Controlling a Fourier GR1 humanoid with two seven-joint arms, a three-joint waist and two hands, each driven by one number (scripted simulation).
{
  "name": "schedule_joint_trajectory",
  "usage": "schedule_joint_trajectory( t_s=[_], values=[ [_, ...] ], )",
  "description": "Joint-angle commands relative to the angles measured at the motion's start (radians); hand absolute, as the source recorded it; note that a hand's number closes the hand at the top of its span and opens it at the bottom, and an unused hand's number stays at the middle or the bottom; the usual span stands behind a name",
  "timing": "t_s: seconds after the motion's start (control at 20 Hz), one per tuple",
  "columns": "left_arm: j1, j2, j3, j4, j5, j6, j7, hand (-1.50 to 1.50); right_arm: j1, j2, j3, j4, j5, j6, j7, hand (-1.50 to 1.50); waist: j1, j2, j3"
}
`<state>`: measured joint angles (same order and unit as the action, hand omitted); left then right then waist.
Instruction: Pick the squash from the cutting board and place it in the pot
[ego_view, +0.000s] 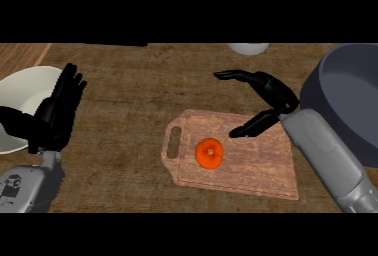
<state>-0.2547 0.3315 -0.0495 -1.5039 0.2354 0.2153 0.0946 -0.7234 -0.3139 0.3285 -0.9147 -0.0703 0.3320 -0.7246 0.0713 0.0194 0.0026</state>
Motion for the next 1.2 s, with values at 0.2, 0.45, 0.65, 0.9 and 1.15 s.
schedule_joint_trajectory(
  t_s=[0.2, 0.45, 0.65, 0.9, 1.15],
  values=[
    [-0.027, 0.004, 0.007, -0.045, -0.018, 0.037, 0.089, 0.0, -0.201, -0.057, 0.119, 0.134, 0.167, 0.172, -0.043, -1.5, -0.036, -0.013, -0.002],
    [0.02, 0.001, 0.027, -0.044, -0.01, 0.033, 0.063, 0.0, -0.274, -0.049, 0.28, 0.063, 0.307, 0.207, 0.079, -1.5, -0.044, -0.021, -0.004],
    [0.03, -0.004, 0.024, -0.073, -0.022, 0.041, 0.071, 0.0, -0.25, -0.025, 0.376, -0.017, 0.401, 0.199, 0.152, -1.5, -0.067, -0.024, -0.003],
    [0.047, 0.014, 0.058, -0.062, -0.012, 0.007, 0.067, 0.0, -0.226, -0.016, 0.405, -0.118, 0.456, 0.272, 0.254, -1.5, -0.075, -0.022, -0.003],
    [0.017, 0.014, 0.086, -0.076, -0.019, -0.005, 0.11, 0.0, -0.139, 0.037, 0.363, -0.166, 0.521, 0.287, 0.314, -1.5, -0.073, -0.021, -0.003]
  ],
)
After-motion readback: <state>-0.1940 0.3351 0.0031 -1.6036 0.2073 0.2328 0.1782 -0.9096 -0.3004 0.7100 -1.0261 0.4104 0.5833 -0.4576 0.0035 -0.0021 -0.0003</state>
